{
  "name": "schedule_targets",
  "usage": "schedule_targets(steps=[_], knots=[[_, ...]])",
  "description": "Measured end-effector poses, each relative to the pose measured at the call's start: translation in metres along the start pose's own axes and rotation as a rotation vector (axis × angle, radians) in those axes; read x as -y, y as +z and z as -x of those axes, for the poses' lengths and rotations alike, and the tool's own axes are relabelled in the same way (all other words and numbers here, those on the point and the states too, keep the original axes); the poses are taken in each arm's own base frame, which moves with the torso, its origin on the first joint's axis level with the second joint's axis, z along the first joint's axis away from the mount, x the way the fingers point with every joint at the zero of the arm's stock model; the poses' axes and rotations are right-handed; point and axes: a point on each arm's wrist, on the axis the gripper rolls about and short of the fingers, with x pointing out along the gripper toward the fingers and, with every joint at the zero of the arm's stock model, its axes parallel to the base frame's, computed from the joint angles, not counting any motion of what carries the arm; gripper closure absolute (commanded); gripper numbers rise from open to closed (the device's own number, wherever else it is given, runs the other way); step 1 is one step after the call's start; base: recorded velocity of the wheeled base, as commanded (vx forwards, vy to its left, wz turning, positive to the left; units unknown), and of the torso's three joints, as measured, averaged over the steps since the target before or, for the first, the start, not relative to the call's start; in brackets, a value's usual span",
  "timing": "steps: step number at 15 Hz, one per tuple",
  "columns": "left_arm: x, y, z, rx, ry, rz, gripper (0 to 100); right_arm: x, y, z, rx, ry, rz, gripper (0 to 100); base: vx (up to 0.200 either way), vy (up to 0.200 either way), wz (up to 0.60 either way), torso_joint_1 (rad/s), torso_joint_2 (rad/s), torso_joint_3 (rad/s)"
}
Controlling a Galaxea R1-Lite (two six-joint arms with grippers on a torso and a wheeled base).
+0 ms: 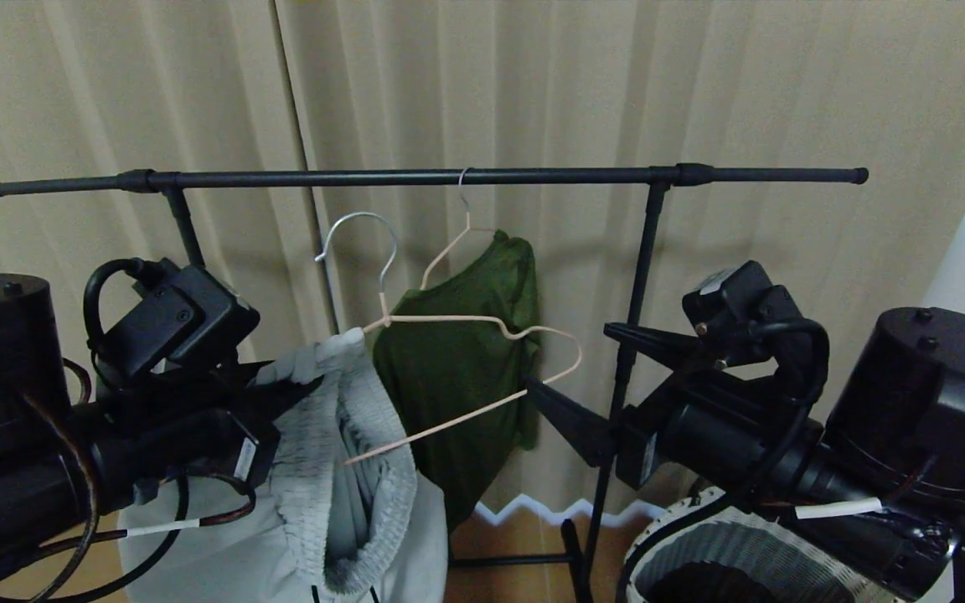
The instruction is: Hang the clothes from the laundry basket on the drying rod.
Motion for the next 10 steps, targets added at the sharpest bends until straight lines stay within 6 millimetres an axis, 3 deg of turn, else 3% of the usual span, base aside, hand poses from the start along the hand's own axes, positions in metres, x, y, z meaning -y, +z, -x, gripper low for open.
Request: schedule_targets(steps=[3,6,10], knots=[[0.003,0.006,0.0,0.037,-0.011,0.123,100,-0.004,-0.012,0.005,-0.044,0.027,-0.001,0,0.0,0.0,0.0,0.0,0.0,0.0],[0.001,0.018,-0.002,0.147,0.009,0.176,100,-0.021,-0.022,0.008,-0.086,0.096,-0.036,0,0.0,0.0,0.0,0.0,0.0,0.0],[0.006,0.019,-0.004,0.163,-0.014,0.217,100,-0.034,-0.031,-0.004,-0.124,0.13,-0.055,0,0.0,0.0,0.0,0.0,0.0,0.0]])
